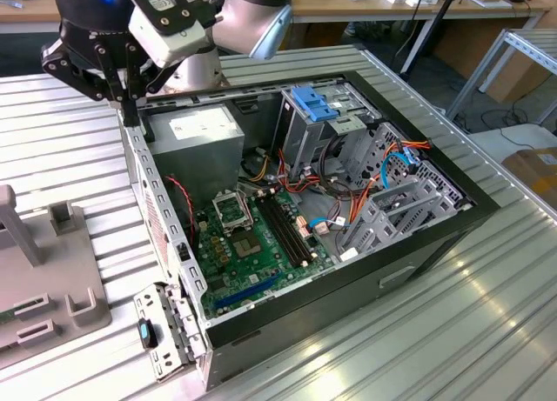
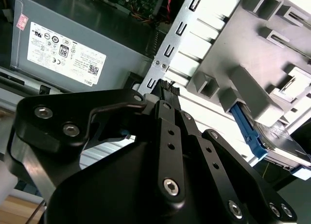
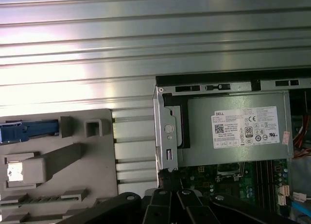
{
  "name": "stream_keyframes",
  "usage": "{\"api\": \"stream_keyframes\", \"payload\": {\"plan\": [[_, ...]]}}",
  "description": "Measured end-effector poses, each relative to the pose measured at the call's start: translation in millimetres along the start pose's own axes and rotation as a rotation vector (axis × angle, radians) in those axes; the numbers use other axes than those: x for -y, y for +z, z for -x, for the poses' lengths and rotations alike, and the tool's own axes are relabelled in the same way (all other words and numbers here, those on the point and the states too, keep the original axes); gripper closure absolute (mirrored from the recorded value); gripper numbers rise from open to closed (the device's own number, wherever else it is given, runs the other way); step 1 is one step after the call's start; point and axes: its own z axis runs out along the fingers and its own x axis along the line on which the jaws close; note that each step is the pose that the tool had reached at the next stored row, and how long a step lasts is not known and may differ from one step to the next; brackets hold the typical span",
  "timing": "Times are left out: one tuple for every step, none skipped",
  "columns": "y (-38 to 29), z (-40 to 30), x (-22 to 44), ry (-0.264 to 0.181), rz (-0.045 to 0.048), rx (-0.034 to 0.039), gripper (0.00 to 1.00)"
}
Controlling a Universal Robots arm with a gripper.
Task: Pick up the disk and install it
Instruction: 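Reach for the disk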
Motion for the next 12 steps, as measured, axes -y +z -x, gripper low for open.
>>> {"api": "stream_keyframes", "payload": {"plan": [[0.0,-1.0,0.1,0.0,0.0001,0.0,0.89],[0.0,-2.0,0.2,0.0,0.0001,0.0001,0.89],[-0.1,-3.2,0.2,0.0,0.0,0.0,0.89],[-0.1,-4.8,0.4,0.0,0.0,0.0,0.89],[-0.1,-6.1,0.5,0.0,0.0001,0.0,0.89],[-0.2,-6.8,0.5,0.0,0.0001,0.0,0.89],[-0.2,-7.6,0.6,0.0,0.0,0.0,0.89],[-0.2,-8.3,0.6,0.0,0.0,0.0,0.89],[-0.3,-9.2,0.7,0.0,0.0,0.0,0.89],[-0.3,-10.1,0.8,0.0,0.0,0.0,0.89],[-0.3,-10.7,0.8,0.0,0.0,0.0,0.89],[-0.3,-12.0,0.9,0.0,0.0,0.0,0.89]]}}
